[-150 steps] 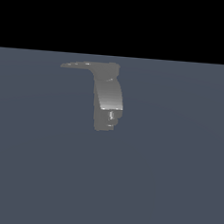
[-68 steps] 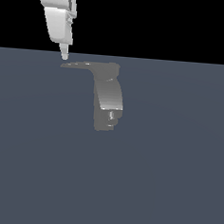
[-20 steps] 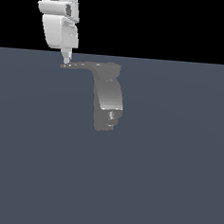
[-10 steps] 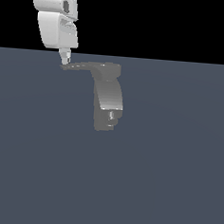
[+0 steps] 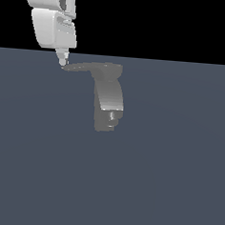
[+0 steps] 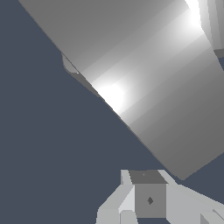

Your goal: Turn on the faucet by rotating a designated handle.

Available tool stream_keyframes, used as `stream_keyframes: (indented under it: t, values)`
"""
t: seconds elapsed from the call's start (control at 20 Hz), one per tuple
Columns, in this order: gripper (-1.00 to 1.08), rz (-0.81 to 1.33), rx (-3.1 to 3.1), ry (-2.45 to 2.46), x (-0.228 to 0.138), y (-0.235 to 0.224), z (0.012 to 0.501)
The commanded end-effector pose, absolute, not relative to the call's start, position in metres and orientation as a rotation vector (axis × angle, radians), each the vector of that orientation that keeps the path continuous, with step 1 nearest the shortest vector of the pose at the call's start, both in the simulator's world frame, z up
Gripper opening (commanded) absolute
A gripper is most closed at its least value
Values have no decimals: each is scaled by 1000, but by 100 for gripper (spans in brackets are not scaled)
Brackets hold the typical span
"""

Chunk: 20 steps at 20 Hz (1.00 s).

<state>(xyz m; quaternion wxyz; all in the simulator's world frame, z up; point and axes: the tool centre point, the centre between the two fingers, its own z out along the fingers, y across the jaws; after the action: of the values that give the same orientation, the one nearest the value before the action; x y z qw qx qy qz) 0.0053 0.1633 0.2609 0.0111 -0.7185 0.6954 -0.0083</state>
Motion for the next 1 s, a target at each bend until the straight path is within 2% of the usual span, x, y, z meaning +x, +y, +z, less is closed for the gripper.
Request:
stream_keyframes:
  t: [0.0, 0.95]
  values:
    - [-100, -24, -2241, 2173, 1, 159, 260]
    - [-100, -11, -2248, 2181, -44, 118, 254]
